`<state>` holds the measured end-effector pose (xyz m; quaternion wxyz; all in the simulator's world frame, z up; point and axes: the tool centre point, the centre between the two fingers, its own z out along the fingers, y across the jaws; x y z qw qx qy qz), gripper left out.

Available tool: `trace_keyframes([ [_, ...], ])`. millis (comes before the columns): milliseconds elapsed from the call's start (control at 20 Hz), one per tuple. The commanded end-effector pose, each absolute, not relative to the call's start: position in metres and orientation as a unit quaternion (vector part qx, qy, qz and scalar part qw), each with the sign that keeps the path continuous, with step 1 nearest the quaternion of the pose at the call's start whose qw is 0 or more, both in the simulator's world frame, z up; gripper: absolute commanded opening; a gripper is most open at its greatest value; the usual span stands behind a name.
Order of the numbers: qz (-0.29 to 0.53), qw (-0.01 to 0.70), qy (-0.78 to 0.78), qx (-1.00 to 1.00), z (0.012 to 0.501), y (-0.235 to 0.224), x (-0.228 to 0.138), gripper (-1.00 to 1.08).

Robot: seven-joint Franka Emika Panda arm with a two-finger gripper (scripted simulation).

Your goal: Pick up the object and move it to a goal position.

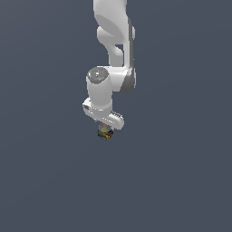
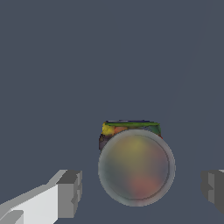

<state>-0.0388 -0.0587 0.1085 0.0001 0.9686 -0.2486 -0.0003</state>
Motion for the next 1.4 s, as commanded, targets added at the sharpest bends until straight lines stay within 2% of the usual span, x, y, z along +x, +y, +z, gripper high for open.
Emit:
trace_keyframes([
  [0,0.0,0.0,-0.249,0.969,0.107,-0.059,-0.039,1.0],
  [800,0.0,0.0,-0.251,0.968,0.058,-0.059,-0.04,1.0],
  [850,0.0,0.0,-0.251,0.968,0.058,-0.059,-0.04,-1.0],
  [1350,0.0,0.0,-0.251,0.968,0.059,-0.058,-0.04,-1.0],
])
